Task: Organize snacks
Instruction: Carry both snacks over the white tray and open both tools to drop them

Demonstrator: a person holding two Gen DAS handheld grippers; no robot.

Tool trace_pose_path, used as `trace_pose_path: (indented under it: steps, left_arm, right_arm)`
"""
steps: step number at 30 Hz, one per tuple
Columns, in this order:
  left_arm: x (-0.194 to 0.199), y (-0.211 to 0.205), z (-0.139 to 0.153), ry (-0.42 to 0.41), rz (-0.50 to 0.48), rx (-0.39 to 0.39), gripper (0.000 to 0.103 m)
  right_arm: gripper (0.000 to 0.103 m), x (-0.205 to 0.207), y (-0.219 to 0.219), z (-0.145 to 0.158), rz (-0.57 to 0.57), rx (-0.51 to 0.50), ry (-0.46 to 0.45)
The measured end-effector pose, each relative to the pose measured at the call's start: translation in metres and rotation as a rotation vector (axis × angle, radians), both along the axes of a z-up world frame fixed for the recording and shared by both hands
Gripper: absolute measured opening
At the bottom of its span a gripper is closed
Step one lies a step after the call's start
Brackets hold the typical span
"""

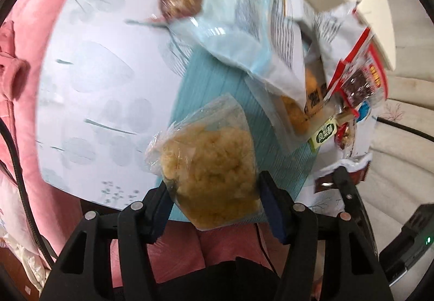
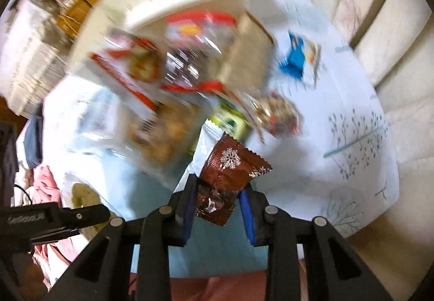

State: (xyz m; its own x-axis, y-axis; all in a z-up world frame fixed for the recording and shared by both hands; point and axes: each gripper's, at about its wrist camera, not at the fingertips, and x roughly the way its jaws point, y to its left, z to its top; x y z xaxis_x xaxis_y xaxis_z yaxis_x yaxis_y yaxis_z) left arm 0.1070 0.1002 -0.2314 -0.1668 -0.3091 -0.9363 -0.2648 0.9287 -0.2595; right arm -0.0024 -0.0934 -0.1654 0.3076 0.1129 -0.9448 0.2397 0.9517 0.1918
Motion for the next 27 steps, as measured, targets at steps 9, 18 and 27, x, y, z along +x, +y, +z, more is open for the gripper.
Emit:
trace_pose_path:
  steps: [9,18,27]
  left_arm:
    - [0.009,0.031,0.069,-0.162,-0.040,-0.023,0.059]
    - [0.043,0.016,0.113,-0.326,-0.082,-0.011,0.059]
    - [0.095,0.002,0.124,-0.450,-0.045,-0.036,0.059]
  right_arm:
    - [0.030,0.018,0.003,0.047,0.009,-0.009,-0.300]
    - [0.030,0.057,-0.005,0.083,0.011,-0.045,-0.492]
    - [0.030,0.108,-0.023,0.090,0.043,-0.004,-0.527]
